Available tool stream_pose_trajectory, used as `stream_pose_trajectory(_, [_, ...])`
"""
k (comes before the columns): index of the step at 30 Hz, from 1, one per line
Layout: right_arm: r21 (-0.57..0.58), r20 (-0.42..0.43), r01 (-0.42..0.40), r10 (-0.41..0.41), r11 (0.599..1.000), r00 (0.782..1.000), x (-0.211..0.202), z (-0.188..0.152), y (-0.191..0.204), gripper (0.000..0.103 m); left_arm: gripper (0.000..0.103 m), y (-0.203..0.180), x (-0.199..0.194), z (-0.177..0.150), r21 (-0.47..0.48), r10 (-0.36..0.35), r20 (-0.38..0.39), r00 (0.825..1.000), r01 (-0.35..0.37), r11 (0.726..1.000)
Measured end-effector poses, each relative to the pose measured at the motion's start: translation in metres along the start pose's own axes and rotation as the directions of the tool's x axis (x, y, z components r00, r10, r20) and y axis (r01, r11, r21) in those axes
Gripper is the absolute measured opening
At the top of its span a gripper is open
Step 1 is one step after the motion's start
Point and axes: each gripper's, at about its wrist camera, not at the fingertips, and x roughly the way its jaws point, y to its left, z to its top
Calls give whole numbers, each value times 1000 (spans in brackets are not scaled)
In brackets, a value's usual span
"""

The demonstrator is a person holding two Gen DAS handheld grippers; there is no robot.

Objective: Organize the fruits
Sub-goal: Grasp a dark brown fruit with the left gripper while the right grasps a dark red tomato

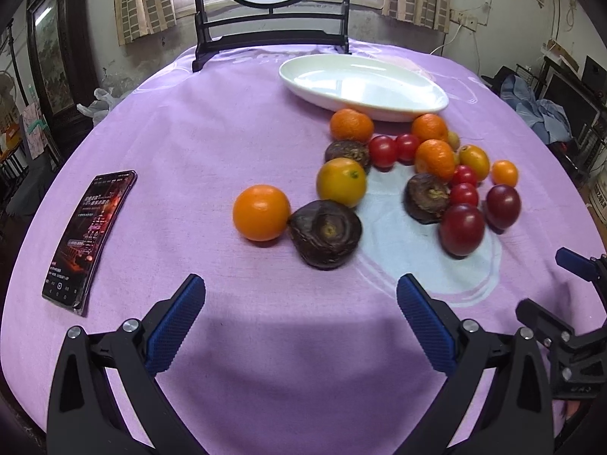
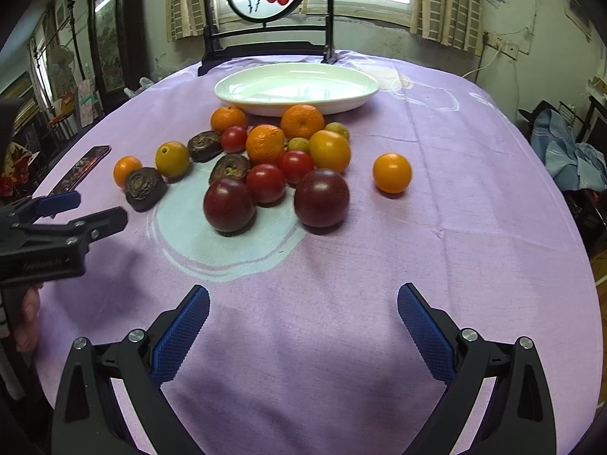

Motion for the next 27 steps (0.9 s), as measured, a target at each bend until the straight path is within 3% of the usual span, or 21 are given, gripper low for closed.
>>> stream_pose_trajectory(2, [-17,0,-15,15,1000,1000,1,3,2,99,96,-1,6,5,11,3,-6,1000,-3,1000])
stream_pose_trajectory(6, [-28,-4,-23,22,999,1000,3,8,2,100,72,-9,24,15,58,-15,-47,999,18,998])
stream_pose_trajectory(12, [-20,-26,-22,22,1000,999,9,10,-1,100,71,-7,40,24,46,-35,-83,996,39,998])
stream_pose_trajectory(19, [-22,-31,-30,29,999,999,10,10,1,100,71,19,32,25,-3,-72,-101,992,73,997])
stream_pose_trajectory(22, [-19,-37,-32,31,999,999,12,9,2,100,57,20,28,19,-6,-96,-124,988,96,995])
stream_pose_trajectory(27, [-27,-30,-35,34,999,999,9,8,5,100,56,8,29,13,14,-105,-124,987,108,994])
